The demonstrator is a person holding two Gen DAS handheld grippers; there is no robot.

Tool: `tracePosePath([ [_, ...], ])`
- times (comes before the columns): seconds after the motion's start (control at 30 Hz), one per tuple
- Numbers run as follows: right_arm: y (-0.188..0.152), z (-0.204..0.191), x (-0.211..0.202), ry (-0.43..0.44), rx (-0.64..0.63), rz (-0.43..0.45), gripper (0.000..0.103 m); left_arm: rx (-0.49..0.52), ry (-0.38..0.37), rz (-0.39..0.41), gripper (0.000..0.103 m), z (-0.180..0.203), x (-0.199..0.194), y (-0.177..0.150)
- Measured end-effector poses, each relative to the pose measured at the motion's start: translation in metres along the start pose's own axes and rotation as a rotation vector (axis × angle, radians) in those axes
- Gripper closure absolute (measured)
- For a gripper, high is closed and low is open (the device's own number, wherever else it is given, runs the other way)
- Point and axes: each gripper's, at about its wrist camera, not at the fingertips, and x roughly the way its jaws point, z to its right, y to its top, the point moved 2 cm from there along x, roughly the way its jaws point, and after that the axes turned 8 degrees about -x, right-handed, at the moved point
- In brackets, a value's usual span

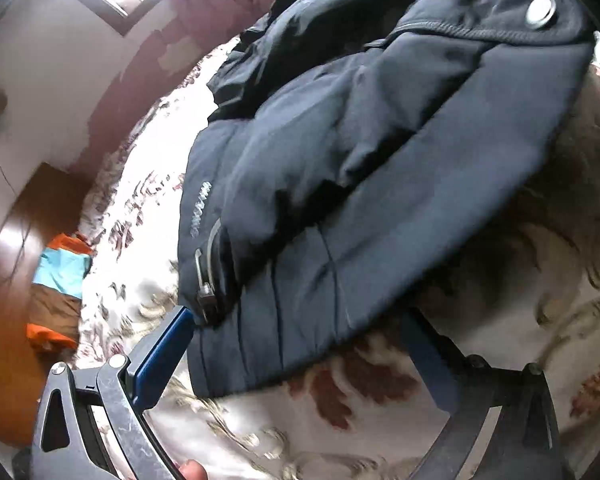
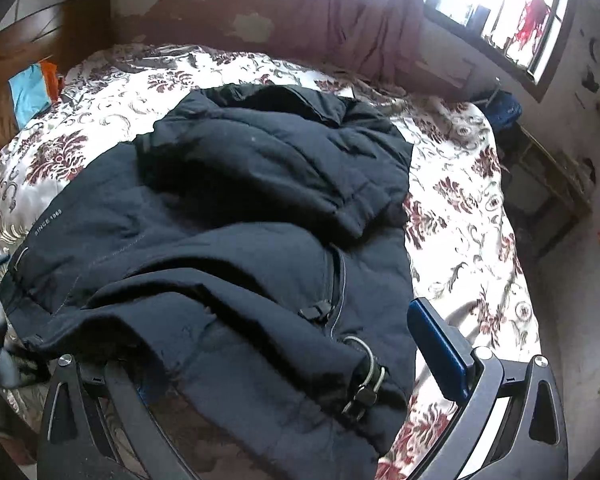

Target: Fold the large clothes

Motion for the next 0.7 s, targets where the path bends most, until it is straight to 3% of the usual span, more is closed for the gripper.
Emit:
tracePosePath([
  [0.17,0.015,0.009,-0.001,0.008,-0.013,0.009,0.002,-0.034,0.044,0.016,0.002,-0.029,0.008,0.031],
  [0.23,0.025,0.018,-0.001,0.005,-0.007,0.022,0.002,-0.068,-0.019,0.017,0.012,-0.046,0.003,0.048],
  [0.37,0.042,0.039,0.004,0.009,0.020,0.043,0.002,-0.074,-0.073,0.092,0.013,-0.078,-0.013,0.088],
  [0.53,0.054,0.044,0.011,0.020,0.003,0.038,0.002,-0.124,-0.196,0.019,0.031,-0.094,-0.004,0.125],
  [0.7,0.053,0.039,0.009,0.003,-0.065,0.033,0.003,-0.143,-0.222,-0.022,0.046,-0.099,-0.002,0.153],
])
